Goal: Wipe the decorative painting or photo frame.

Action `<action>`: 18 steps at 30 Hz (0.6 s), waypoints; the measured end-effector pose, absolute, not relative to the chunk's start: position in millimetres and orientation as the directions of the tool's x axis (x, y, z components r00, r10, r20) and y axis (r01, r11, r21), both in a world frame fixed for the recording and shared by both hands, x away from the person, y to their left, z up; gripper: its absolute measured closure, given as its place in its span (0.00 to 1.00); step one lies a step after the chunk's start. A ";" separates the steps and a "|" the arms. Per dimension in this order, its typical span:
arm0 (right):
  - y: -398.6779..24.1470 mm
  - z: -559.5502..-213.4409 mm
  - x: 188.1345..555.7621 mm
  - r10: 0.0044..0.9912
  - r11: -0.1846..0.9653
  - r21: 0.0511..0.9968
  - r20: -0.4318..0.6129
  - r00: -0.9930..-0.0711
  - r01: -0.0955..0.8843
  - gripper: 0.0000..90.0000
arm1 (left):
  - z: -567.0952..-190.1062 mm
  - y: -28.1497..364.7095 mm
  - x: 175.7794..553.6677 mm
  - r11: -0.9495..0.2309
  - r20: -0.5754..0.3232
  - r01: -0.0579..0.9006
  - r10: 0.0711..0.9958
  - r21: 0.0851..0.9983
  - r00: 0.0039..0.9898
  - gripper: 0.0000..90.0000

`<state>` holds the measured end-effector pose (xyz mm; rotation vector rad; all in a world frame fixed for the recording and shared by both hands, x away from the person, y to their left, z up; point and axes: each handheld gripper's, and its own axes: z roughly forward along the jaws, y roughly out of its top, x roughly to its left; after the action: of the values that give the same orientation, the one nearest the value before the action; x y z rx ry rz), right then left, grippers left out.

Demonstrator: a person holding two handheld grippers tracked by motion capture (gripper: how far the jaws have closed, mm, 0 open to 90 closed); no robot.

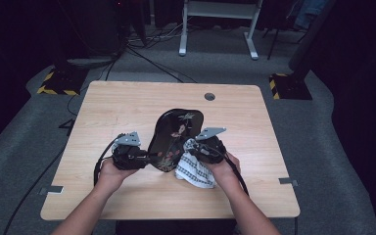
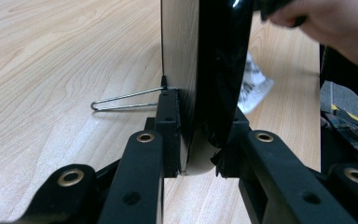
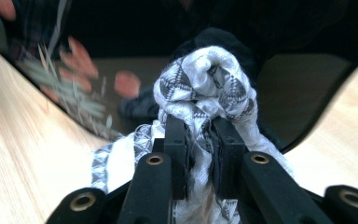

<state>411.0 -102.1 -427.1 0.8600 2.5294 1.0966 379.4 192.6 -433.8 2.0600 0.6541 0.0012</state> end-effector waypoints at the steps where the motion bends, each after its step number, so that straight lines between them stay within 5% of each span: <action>1: -103.5 -421.8 412.0 0.613 0.533 0.738 0.000 -0.790 0.414 0.88 | -433.8 192.5 379.4 -0.414 -0.251 0.449 0.450 0.792 0.857 0.84; 13: -104.6 -444.7 411.5 0.614 0.545 0.712 0.021 -0.789 0.443 0.88 | -433.6 192.0 379.4 -0.411 -0.253 0.451 0.451 0.792 0.856 0.84; 18: -106.0 -429.1 413.2 0.618 0.536 0.730 0.003 -0.786 0.424 0.88 | -433.2 191.4 379.0 -0.414 -0.245 0.450 0.460 0.791 0.854 0.85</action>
<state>413.2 -106.0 -429.1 0.8736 2.5201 1.0941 379.0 191.4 -433.2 2.0619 0.6633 0.0128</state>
